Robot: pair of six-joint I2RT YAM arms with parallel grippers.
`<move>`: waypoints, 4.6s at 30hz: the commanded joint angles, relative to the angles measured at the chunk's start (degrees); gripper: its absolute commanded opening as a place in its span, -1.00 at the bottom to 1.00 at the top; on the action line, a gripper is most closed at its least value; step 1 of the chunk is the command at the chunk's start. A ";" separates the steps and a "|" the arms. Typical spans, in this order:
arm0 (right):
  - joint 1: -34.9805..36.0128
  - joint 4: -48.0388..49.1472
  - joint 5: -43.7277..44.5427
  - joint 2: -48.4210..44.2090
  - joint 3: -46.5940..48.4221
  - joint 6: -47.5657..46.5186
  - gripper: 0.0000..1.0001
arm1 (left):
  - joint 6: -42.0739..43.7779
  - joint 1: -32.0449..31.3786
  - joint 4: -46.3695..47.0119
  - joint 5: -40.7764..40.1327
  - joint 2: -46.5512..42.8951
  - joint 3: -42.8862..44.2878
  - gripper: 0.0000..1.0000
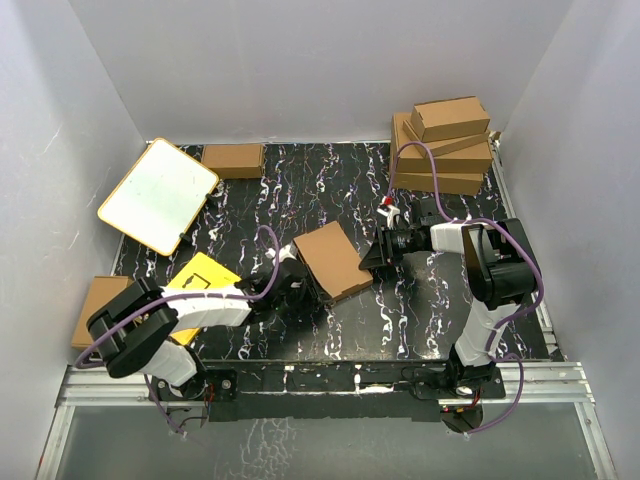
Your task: Fold the paper box
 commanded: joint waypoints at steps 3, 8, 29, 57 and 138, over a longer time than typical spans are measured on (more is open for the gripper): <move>0.89 -1.92 3.70 0.51 1.38 -3.95 -0.17 | 5.78 -0.23 -3.77 0.21 -8.55 1.17 -0.10; 0.08 -4.09 0.72 -1.67 2.94 -6.08 0.08 | 12.85 0.00 -13.59 -4.89 -18.21 1.44 -0.07; 4.66 -19.20 18.65 -5.72 12.68 -29.60 -0.72 | 39.39 13.19 -2.55 15.93 -2.04 0.92 -1.00; 8.19 -16.36 19.05 -11.02 7.97 -29.97 -0.52 | 17.78 10.85 -19.13 10.90 -3.15 6.90 -0.62; 25.33 -8.03 30.52 -15.60 -2.19 -24.52 -0.54 | 13.99 9.37 -22.26 4.29 2.14 11.65 -1.00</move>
